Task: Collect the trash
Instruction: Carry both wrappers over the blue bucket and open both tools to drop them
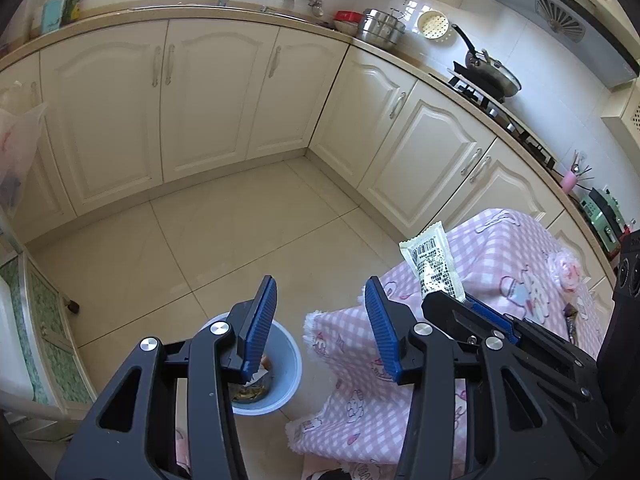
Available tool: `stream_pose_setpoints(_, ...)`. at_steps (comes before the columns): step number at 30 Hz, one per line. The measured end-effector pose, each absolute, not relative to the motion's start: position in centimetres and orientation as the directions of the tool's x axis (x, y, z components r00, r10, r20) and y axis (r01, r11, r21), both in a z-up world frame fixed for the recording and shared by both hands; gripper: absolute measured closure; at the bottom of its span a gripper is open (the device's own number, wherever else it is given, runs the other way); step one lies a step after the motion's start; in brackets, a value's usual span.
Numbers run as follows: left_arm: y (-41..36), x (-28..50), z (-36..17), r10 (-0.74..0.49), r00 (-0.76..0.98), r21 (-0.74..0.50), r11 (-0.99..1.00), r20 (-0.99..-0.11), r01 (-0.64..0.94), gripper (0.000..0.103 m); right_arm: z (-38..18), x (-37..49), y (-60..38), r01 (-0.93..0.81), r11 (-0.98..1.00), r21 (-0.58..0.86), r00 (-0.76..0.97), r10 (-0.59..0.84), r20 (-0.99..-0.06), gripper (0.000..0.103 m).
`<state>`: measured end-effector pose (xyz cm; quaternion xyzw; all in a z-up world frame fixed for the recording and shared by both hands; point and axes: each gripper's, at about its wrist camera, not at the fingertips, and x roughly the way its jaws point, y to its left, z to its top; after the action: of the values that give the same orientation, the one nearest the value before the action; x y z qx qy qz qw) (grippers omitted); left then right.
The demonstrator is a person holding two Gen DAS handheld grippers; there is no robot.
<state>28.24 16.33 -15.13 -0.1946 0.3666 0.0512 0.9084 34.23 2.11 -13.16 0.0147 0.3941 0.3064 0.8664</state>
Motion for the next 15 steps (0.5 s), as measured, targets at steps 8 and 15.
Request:
stream_pose_setpoints(8,17.5,27.7,-15.9,-0.021,0.713,-0.309,0.910,-0.701,-0.277,0.058,-14.3,35.0,3.4,-0.524,0.801,0.288,0.472,0.555,-0.685,0.087)
stream_pose_setpoints(15,18.7,27.4,-15.8,0.001,0.715,-0.319,0.894,-0.699,-0.314,0.058,-14.2,35.9,4.8,-0.545,0.782,0.304,0.474,0.586,-0.657,0.085)
